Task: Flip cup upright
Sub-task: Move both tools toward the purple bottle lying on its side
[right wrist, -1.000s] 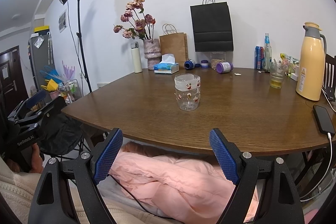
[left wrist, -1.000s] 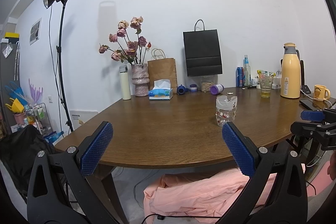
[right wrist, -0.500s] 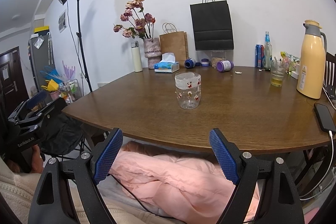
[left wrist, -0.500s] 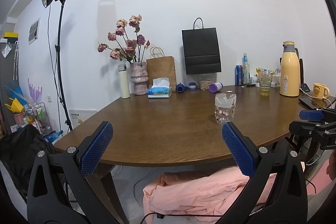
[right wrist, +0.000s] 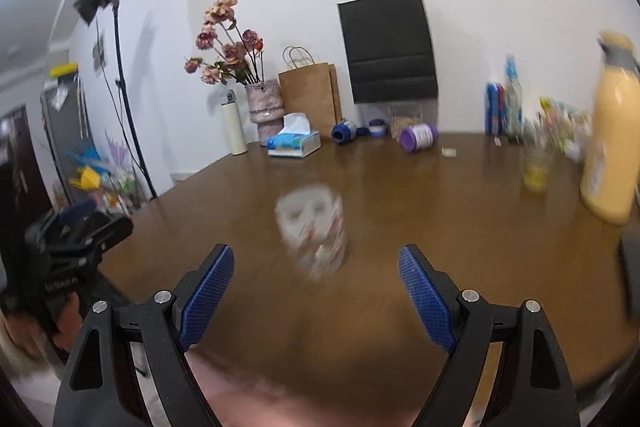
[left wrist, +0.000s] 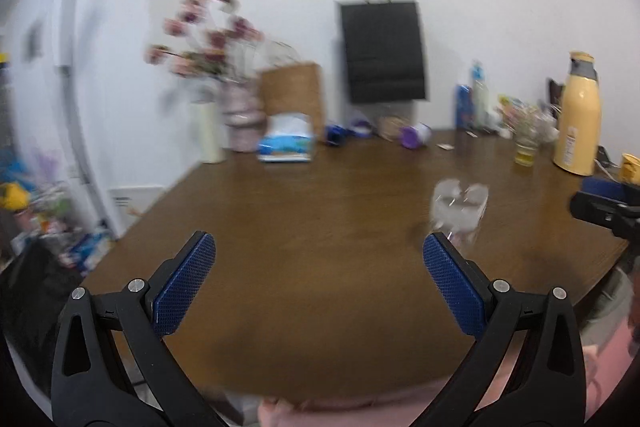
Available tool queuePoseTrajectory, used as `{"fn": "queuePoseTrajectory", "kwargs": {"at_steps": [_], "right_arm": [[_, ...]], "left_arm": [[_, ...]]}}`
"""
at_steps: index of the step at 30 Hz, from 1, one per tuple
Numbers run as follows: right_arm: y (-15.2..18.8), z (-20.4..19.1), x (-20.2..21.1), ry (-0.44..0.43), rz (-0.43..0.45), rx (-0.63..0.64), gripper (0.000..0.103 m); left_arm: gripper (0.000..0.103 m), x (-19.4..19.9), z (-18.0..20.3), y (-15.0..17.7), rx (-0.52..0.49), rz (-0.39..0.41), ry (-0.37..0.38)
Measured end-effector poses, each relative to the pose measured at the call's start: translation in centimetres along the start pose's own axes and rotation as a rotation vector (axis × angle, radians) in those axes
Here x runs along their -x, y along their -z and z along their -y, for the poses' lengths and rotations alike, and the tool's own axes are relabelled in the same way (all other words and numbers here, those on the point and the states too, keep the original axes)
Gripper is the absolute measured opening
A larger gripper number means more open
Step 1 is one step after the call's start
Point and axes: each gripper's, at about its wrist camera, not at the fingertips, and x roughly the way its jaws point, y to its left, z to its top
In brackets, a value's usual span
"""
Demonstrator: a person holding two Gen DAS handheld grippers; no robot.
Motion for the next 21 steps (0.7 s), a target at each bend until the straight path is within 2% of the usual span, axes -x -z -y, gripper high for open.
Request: {"fn": "queuePoseTrajectory", "kwargs": {"at_steps": [5,8,12,14,17,21], "right_arm": [[-6.7,3.4,-5.5,0.023,-0.043,0.096,0.089],[-10.0,6.5,-10.3,0.032,-0.102,0.141,0.089],[-14.0,12.0,-17.7,0.004,-0.197,0.068,0.089],[-15.5,15.0,-21.7,0.028,-0.247,0.018,0.089],[-17.0,19.6,-28.6,0.090,-0.351,-0.037,0.089],[-17.6,25.3,-36.1,0.124,-0.461,-0.136,0.089]], "left_arm": [[0.103,-9.8,3.2,-7.3,-0.159,-0.246,0.156],[0.103,-15.0,5.4,-10.7,-0.194,-0.326,0.286],[0.103,-23.0,8.9,-14.8,-0.251,-0.369,0.355],[0.103,-27.3,10.7,-16.6,-0.288,-0.369,0.362],[0.103,-35.4,14.5,-18.5,-0.382,-0.373,0.282],[0.103,-43.3,17.8,-19.1,-0.454,-0.447,0.322]]}}
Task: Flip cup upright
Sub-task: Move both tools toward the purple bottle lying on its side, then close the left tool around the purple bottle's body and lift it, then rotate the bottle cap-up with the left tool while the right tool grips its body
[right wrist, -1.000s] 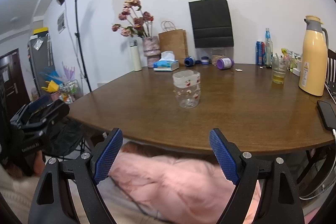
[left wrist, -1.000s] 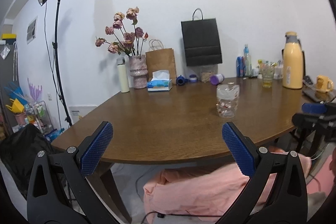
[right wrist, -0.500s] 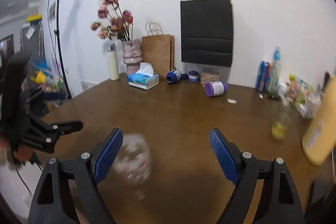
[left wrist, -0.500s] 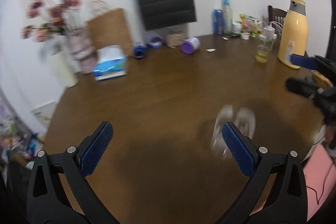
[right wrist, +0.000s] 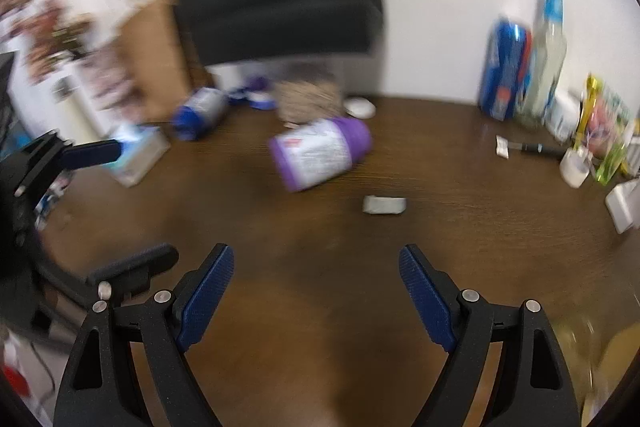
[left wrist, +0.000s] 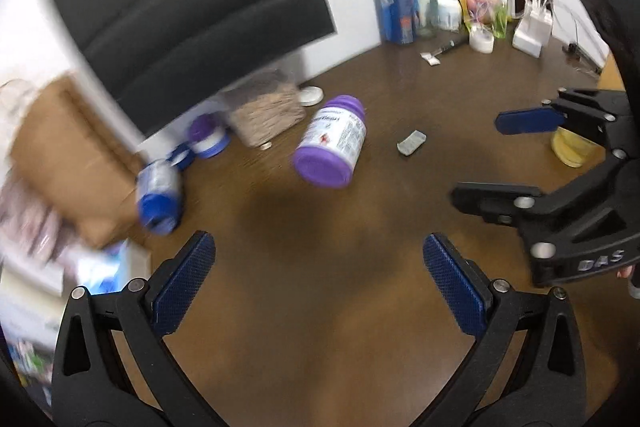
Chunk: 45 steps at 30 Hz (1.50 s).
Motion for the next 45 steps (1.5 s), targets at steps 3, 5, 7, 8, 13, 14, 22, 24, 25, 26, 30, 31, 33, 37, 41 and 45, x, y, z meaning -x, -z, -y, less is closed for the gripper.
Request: {"fn": "queuePoseTrajectory", "kwargs": {"at_steps": [3,5,7,8,13,14,22,24,25,26,30,31,33,37,41,45], "right_arm": [[-1.9,2.1,-3.5,0.042,-0.076,-0.003,0.089],[-3.0,3.4,-5.1,0.032,-0.112,0.013,0.089],[-3.9,4.8,-6.2,0.038,-0.134,0.011,0.089],[-4.1,5.2,-6.4,0.037,-0.137,0.011,0.089],[-4.1,7.9,-6.9,-0.037,-0.148,-0.015,0.089],[-3.9,8.5,-7.1,-0.033,-0.156,-0.033,0.089],[-4.3,9.4,-6.5,-0.096,-0.137,-0.124,0.089],[-4.7,8.7,-5.7,-0.162,-0.108,-0.125,0.089],[-4.8,8.5,-5.4,-0.185,-0.102,-0.130,0.089],[-4.9,8.2,-4.7,-0.216,-0.088,-0.139,0.089],[-5.6,6.7,-1.6,-0.364,0.005,-0.162,0.089],[-5.7,6.3,-1.1,-0.415,0.018,-0.166,0.089],[-5.9,5.3,0.0,-0.530,0.039,-0.182,0.089],[-6.3,1.5,2.4,-0.708,0.076,-0.169,0.089],[-5.6,-3.0,6.3,-0.852,0.144,-0.121,0.089],[-3.0,-7.1,8.5,-0.954,0.126,-0.117,0.089]], "left_arm": [[0.102,-2.9,0.1,-2.6,-0.064,-0.030,0.026],[0.101,-4.3,0.5,-3.8,-0.127,-0.031,0.051],[0.101,-6.5,0.4,-5.0,-0.161,-0.047,0.029],[0.101,-7.9,0.0,-5.6,-0.160,-0.078,0.016],[0.099,-13.3,-1.0,-7.8,-0.105,-0.176,0.010],[0.092,-13.8,-1.1,-7.8,-0.093,-0.188,0.021],[0.060,-14.0,-0.3,-5.9,-0.057,-0.199,0.021],[0.060,-12.8,-0.4,-5.1,-0.028,-0.180,-0.031],[0.060,-11.9,-0.5,-4.7,-0.017,-0.163,-0.049],[0.060,-10.8,-0.5,-4.3,-0.007,-0.145,-0.066],[0.060,-5.0,-0.4,-3.3,0.011,-0.078,-0.101],[0.060,-3.2,-0.5,-2.8,0.006,-0.052,-0.110],[0.060,0.1,-0.6,-2.5,0.016,-0.009,-0.119],[0.060,6.5,-0.5,-1.4,0.056,0.081,-0.115],[0.060,14.4,0.4,2.1,0.099,0.325,-0.034],[0.060,19.3,0.7,6.2,0.196,0.429,0.031]]}}
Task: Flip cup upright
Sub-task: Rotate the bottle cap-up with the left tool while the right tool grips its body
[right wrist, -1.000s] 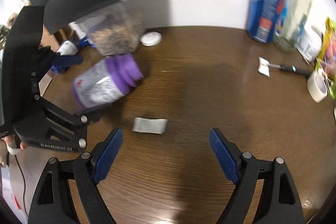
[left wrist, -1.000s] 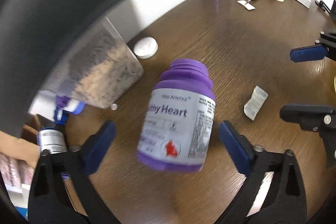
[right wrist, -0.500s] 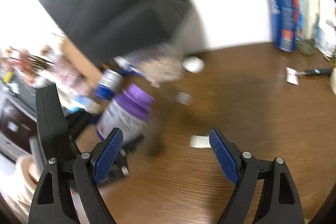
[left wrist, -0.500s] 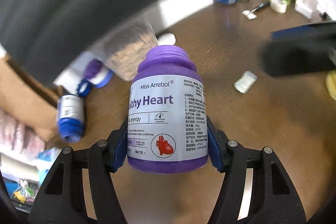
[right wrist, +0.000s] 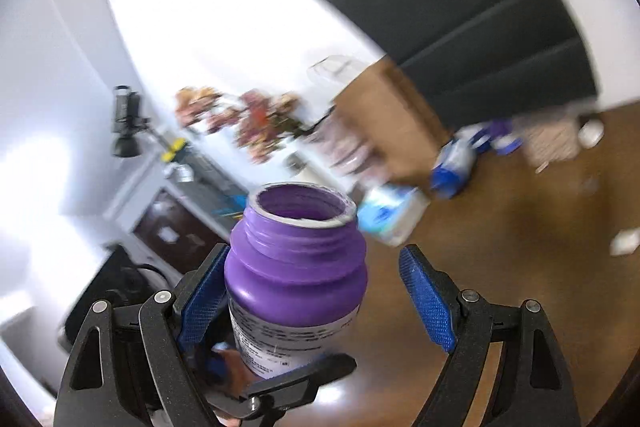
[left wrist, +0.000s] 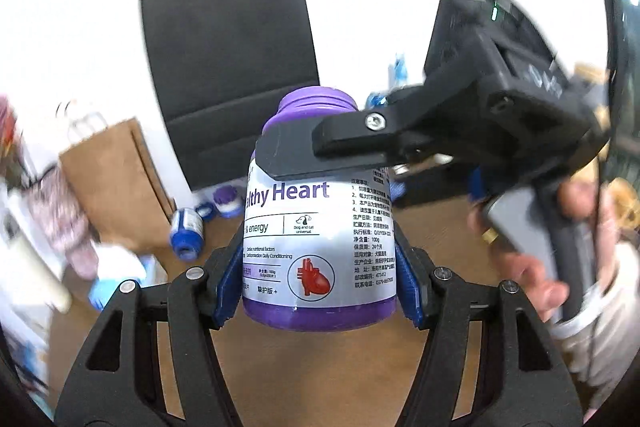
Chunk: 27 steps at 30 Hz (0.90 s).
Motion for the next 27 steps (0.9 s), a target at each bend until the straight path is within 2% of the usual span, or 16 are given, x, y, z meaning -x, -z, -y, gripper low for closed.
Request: {"fn": "queuePoseTrajectory", "kwargs": {"at_steps": [3,4,5,6,11,13,14,16,19,22,27], "right_arm": [[2.8,-2.4,-1.3,-0.043,-0.034,-0.018,0.086],[3.7,-2.9,-1.7,-0.055,-0.044,-0.028,0.081],[5.0,-3.6,-2.2,-0.077,-0.052,-0.044,0.071],[5.9,-4.1,-2.4,-0.091,-0.060,-0.058,0.068],[10.8,-7.5,-3.6,-0.062,-0.111,-0.023,0.068],[12.3,-9.3,-4.5,0.006,-0.125,0.052,0.068],[13.5,-10.9,-5.4,0.090,-0.124,0.143,0.068],[15.2,-12.4,-6.4,0.160,-0.139,0.231,0.068],[17.2,-13.4,-8.4,0.198,-0.146,0.298,0.068],[18.8,-13.4,-10.2,0.231,-0.183,0.327,0.068],[21.6,-12.7,-11.6,0.255,-0.205,0.368,0.068]], "left_arm": [[0.060,3.8,0.0,2.0,0.030,0.038,0.019],[0.060,4.9,-0.2,2.9,0.039,0.037,0.031],[0.060,6.0,-0.3,3.9,0.059,0.033,0.041],[0.059,6.6,-0.3,4.6,0.070,0.031,0.050],[0.060,11.1,-1.6,9.3,0.083,0.051,0.041],[0.060,11.5,-2.4,10.6,0.085,0.022,0.036],[0.060,12.0,-2.7,11.4,0.083,0.010,0.031],[0.060,12.9,-3.1,12.5,0.074,0.030,0.003],[0.060,13.6,-3.5,15.1,0.100,0.073,-0.057],[0.060,13.4,-4.8,16.9,0.180,0.040,-0.044],[0.060,13.3,-4.5,19.6,0.196,0.016,-0.064]]}}
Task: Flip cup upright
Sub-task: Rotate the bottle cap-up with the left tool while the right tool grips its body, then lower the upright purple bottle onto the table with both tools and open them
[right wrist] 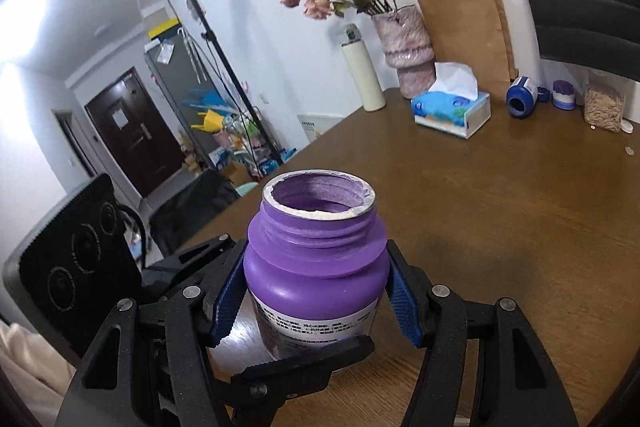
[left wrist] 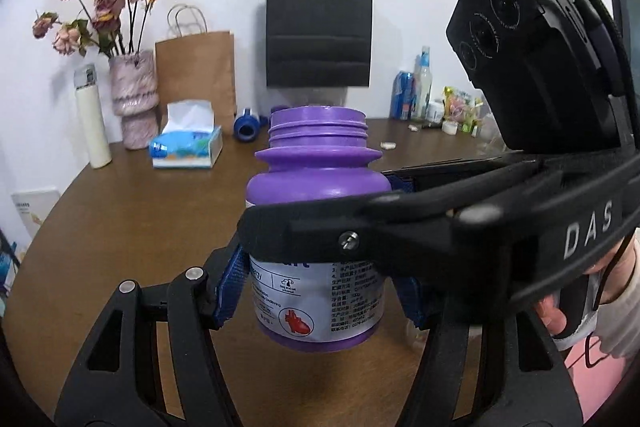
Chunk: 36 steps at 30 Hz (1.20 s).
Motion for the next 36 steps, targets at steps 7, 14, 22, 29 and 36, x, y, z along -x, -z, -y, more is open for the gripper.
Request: {"fn": "queuePoseTrajectory", "kwargs": {"at_steps": [7,14,22,29,36], "right_arm": [[4.8,-1.0,-0.9,0.076,-0.003,0.060,0.071],[6.2,1.3,1.2,0.154,0.116,-0.003,0.072],[8.0,1.2,2.3,0.195,0.082,0.001,0.072],[8.7,1.0,2.4,0.177,0.040,-0.012,0.072],[8.3,0.3,-0.2,0.210,-0.043,0.028,0.070]], "left_arm": [[0.060,-0.1,2.4,3.1,-0.056,-0.025,-0.029],[0.051,-0.6,2.7,3.2,0.030,-0.022,0.031],[0.051,-1.3,5.0,4.3,-0.049,-0.039,-0.002],[0.079,-2.3,3.7,5.1,-0.018,-0.116,0.066],[0.061,-2.7,2.4,6.0,0.001,-0.173,0.073]]}}
